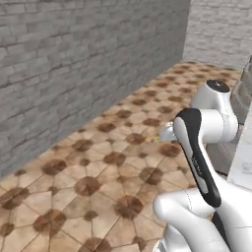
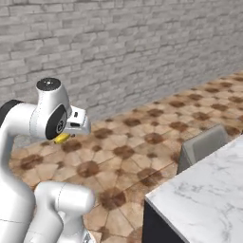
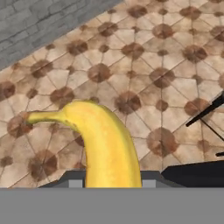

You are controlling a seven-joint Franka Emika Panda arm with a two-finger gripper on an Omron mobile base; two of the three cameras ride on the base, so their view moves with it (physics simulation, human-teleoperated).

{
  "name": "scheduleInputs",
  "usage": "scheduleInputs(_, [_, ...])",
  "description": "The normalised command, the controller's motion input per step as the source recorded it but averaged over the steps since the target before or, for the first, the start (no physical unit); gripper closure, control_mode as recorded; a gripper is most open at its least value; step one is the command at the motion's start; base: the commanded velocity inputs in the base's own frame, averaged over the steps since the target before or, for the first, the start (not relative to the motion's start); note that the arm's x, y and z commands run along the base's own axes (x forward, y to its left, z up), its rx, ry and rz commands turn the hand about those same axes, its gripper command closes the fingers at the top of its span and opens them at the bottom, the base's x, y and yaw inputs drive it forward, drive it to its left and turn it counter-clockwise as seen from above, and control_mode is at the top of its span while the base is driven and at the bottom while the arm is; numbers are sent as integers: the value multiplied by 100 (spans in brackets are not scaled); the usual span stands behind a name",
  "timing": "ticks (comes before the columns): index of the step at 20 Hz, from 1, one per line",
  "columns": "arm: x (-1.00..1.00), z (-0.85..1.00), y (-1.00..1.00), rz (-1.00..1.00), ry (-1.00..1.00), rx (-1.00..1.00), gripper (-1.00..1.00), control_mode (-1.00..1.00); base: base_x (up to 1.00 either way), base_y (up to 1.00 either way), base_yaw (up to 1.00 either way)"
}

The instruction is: Retrieve the apple and banana from the fridge and place them into the bowl on the dining table.

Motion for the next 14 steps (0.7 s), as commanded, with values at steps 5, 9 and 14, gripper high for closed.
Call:
scheduleInputs(5, [0, 0, 0, 0, 0, 0, 100, 100, 46, 52, -77])
scheduleInputs(9, [0, 0, 0, 0, 0, 0, 100, 100, 47, 60, -82])
scheduleInputs(14, [0, 0, 0, 0, 0, 0, 100, 100, 47, 58, -84])
